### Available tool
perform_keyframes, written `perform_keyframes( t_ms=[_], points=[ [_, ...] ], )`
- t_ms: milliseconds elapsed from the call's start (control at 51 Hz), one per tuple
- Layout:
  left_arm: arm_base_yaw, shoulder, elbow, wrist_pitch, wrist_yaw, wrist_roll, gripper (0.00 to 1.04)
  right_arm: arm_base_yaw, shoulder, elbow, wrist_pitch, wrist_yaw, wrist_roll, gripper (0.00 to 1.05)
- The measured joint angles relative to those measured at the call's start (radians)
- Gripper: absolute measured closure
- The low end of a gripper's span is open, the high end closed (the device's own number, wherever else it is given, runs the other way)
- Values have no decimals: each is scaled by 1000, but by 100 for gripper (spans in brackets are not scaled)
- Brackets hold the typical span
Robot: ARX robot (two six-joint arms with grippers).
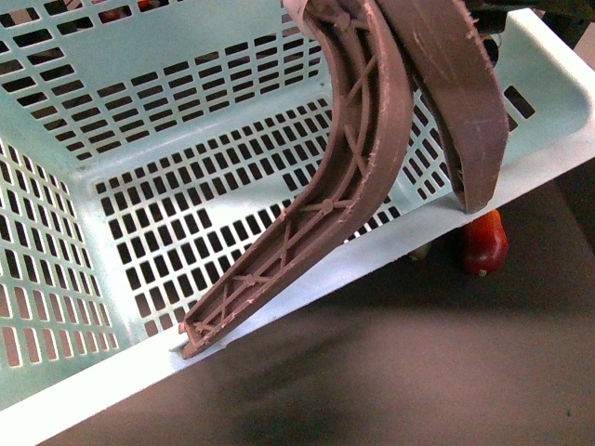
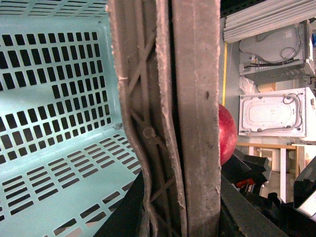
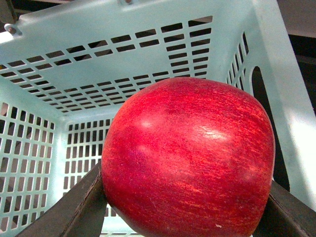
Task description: Pick apple with right arm and hold basket with left
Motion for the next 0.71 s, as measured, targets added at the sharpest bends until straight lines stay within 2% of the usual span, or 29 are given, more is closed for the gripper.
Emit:
perform_keyframes(
  t_ms=[39, 137, 176, 314, 451, 588, 706],
  points=[
    [0, 0, 0, 0, 1, 0, 85, 2, 2, 0, 1, 10, 3, 30],
    [0, 0, 0, 0, 2, 0, 85, 0, 0, 0, 4, 25, 11, 18],
    [0, 0, 0, 0, 2, 0, 85, -12, -10, 0, 6, 44, 18, 7],
    [0, 2, 0, 0, -2, 10, 85, -75, -88, -1, 2, 92, 24, 9],
    [0, 2, 0, 0, -5, 7, 85, -201, -274, -61, -26, 189, -1, 9],
    [0, 2, 0, 0, -2, 8, 85, -318, -438, -168, -93, 241, 6, 9],
    [0, 2, 0, 0, 3, 5, 85, -330, -455, -182, -96, 241, 14, 9]
  ],
)
